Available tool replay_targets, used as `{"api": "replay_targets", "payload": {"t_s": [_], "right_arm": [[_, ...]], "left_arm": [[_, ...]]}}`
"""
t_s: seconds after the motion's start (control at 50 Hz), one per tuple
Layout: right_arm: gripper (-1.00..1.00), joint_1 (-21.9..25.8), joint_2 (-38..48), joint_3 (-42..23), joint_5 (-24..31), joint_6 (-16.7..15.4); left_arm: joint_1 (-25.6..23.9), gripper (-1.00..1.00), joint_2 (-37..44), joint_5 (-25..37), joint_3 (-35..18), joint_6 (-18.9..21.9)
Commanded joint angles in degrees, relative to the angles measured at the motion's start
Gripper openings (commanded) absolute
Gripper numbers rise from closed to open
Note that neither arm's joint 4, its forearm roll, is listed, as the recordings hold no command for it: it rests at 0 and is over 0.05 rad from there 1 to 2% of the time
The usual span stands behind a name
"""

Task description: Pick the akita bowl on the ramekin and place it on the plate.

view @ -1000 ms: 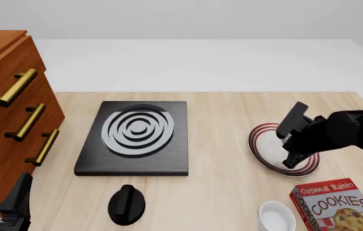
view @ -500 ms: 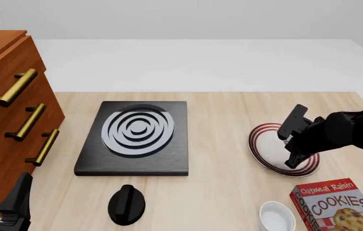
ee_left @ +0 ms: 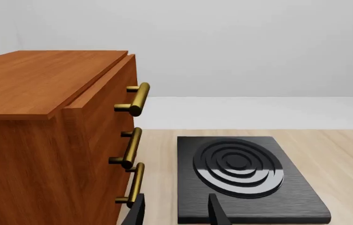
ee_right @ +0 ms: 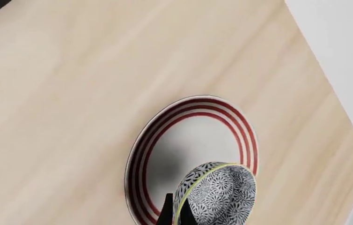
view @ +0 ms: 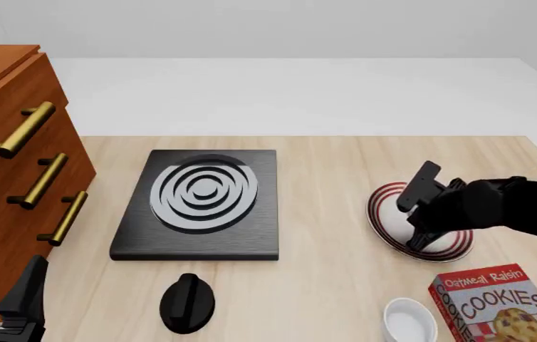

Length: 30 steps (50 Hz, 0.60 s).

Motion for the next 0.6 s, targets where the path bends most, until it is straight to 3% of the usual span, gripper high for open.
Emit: {"api": "replay_targets", "payload": {"t_s": [0.02, 0.6], "right_arm": [[-1.00, 0.90, 1.78, 2.10, -4.81, 1.97], [-1.00, -0.32, 4.97, 1.78, -5.85, 4.71]], "left_arm": [[0.03, 1.00, -0.06, -0.02, 0.00, 0.01], [-0.04, 1.00, 0.07, 0.02, 0.00, -0.01]]}}
